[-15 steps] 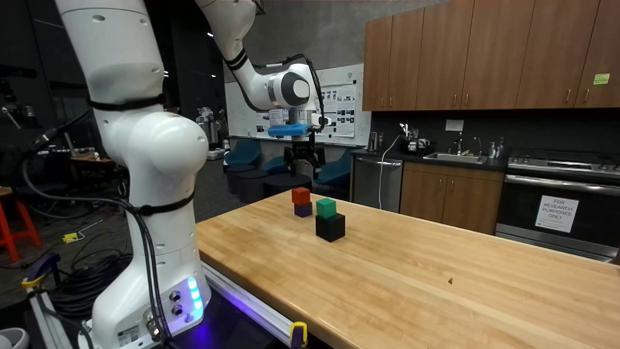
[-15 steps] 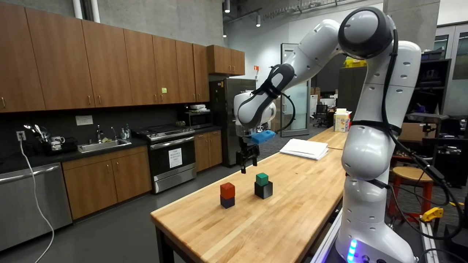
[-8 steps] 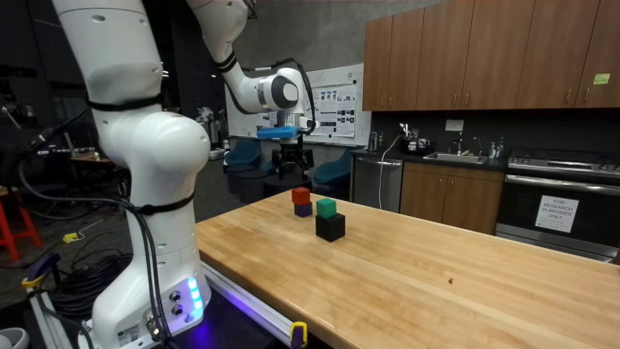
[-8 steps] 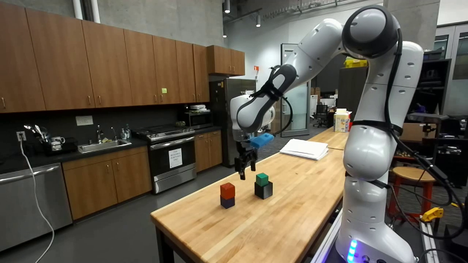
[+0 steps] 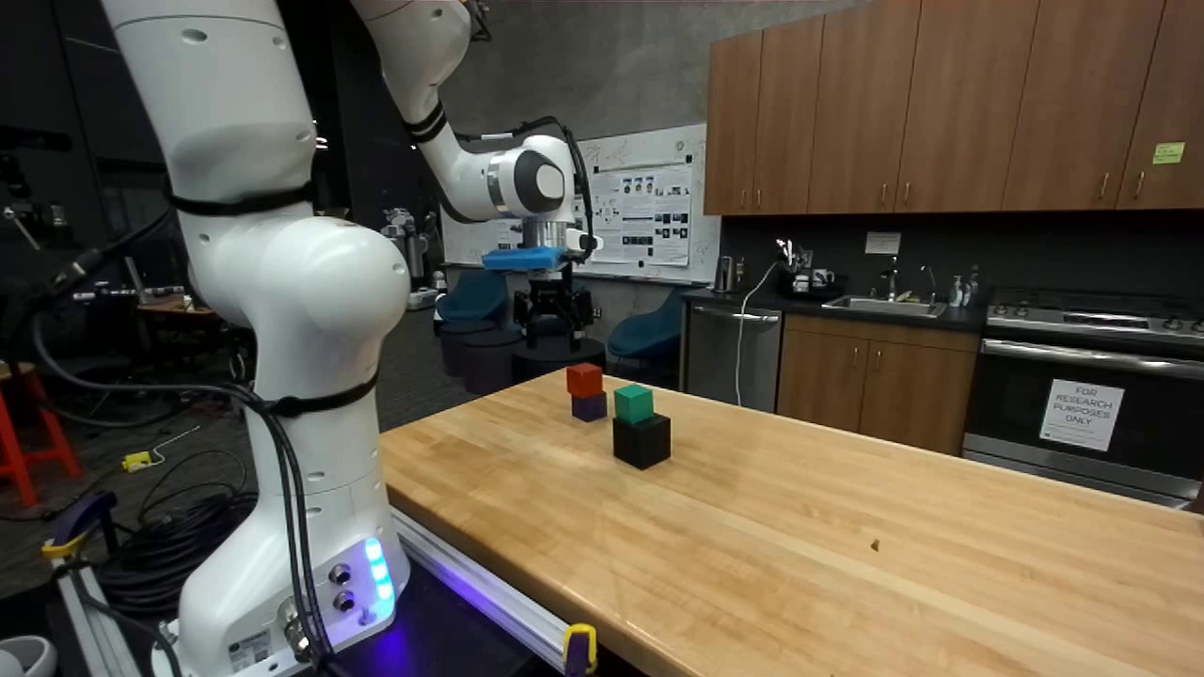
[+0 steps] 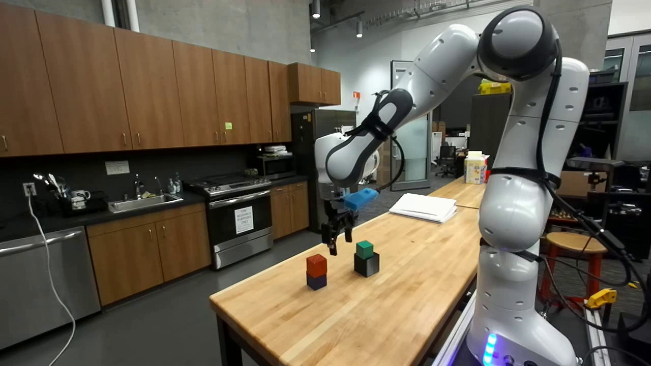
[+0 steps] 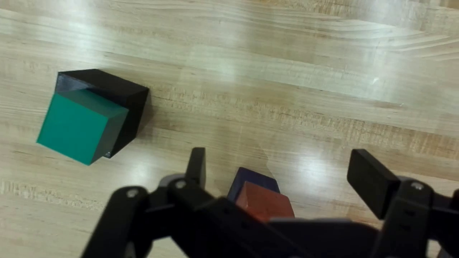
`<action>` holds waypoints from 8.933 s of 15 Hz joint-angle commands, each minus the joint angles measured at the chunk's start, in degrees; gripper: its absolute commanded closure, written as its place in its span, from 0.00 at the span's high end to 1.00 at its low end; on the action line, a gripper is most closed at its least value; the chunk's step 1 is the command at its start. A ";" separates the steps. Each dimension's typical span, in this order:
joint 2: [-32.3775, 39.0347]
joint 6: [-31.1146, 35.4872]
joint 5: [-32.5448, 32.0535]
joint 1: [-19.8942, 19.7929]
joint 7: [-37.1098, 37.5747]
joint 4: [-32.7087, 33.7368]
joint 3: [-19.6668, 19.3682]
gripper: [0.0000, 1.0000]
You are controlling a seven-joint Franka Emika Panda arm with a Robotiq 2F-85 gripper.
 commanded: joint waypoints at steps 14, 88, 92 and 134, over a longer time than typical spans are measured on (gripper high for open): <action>7.78 8.51 6.40 2.72 7.76 1.79 2.69 1.00; 6.73 -6.44 -2.54 -9.30 -9.24 15.06 -11.28 0.30; 3.88 -5.76 -1.84 -10.00 -10.75 11.65 -12.26 0.30; 0.71 5.96 -2.62 -9.17 -7.62 -0.19 -10.44 0.30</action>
